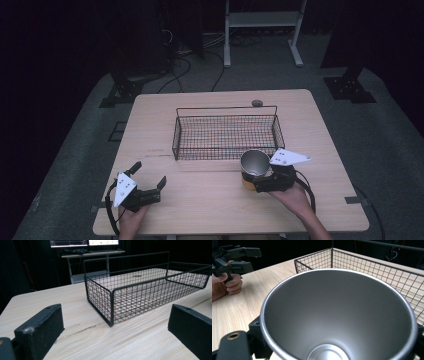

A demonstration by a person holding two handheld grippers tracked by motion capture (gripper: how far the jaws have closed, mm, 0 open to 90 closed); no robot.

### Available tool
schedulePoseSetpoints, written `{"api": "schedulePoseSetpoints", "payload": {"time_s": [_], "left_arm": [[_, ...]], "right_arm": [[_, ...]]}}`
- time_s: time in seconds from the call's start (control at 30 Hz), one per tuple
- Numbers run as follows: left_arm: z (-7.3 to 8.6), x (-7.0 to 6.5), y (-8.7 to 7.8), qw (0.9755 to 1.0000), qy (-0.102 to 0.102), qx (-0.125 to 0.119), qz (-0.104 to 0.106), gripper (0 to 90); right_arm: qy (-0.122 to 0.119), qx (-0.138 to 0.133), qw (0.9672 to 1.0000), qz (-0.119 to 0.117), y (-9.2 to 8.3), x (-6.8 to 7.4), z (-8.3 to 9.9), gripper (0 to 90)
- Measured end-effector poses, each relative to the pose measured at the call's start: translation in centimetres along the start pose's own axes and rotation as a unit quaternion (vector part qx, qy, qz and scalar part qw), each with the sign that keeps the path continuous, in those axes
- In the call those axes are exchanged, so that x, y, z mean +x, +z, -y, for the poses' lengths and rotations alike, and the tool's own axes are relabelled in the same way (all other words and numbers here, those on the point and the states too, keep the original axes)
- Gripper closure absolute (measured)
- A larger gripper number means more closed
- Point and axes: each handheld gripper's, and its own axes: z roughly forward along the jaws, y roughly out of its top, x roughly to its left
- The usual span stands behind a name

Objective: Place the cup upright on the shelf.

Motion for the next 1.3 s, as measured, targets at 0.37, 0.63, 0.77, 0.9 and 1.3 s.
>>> {"api": "schedulePoseSetpoints", "payload": {"time_s": [0.37,0.63,0.77,0.9,1.3], "left_arm": [[0.0,0.0,0.0,1.0,0.001,0.001,0.0,0.0],[0.0,0.0,0.0,1.0,0.0,0.001,0.0,0.0],[0.0,0.0,0.0,1.0,-0.001,0.0,0.001,0.0],[0.0,0.0,0.0,1.0,-0.003,-0.001,0.001,0.0],[0.0,0.2,0.0,1.0,-0.006,-0.001,0.001,0.0]], "right_arm": [[0.005,-0.009,0.9997,-0.024,-0.5,-0.5,-2.6,12.7],[-0.002,-0.01,0.9993,-0.035,-0.2,-1.0,-4.9,12.7],[-0.001,-0.004,0.9991,-0.042,0.1,-1.4,-5.8,12.7],[0.002,-0.003,0.9988,-0.048,0.3,-1.9,-6.7,12.7],[0.003,-0.004,0.9986,-0.053,0.8,-3.6,-9.8,12.7]]}}
